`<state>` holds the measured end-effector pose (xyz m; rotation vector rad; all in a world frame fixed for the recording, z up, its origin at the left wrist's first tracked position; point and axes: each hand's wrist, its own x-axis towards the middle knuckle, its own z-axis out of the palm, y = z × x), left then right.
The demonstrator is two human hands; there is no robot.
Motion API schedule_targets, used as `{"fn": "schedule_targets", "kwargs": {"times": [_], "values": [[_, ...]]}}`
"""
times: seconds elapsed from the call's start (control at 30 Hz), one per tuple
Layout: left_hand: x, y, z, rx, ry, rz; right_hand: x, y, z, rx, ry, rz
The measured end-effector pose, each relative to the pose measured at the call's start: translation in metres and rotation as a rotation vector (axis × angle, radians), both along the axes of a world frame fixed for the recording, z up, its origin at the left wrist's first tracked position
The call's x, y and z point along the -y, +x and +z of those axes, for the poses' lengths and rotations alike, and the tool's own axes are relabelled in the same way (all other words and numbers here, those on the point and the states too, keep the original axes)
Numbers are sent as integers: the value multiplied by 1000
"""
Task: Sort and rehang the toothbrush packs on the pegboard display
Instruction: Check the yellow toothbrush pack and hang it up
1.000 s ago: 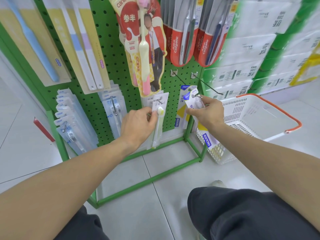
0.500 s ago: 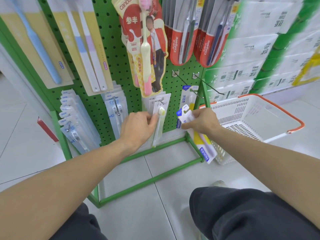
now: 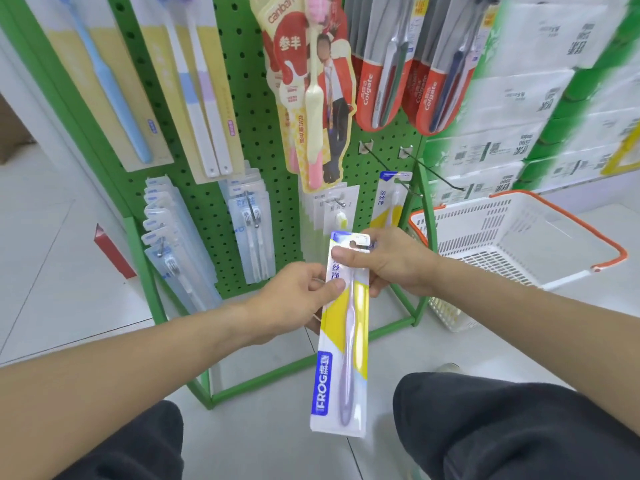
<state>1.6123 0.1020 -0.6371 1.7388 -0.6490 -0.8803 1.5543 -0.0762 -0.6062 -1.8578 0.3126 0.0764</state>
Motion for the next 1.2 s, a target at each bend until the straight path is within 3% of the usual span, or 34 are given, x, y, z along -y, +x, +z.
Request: {"fn": "schedule_targets", "kwargs": {"times": [0.27,0.43,0.53,0.8,1.07,1.2], "values": [[-15,1,10,-19,1,-41,-3,-3,5,83,80,28],[-30,8,14,-102,85,-282,0,6,-4,173,11,-200],[-34,10,17,-85,57,-243,-2,10,-6,229,51,-343],[-39,15,14,3,100,-139,-6,4,-5,134,280,-162],[-50,21,20,-95,208,-412,-11,8,-7,177,371,-332],[-52,20,17,-99,206,-364,-6,2,-5,7,353,-135]]}}
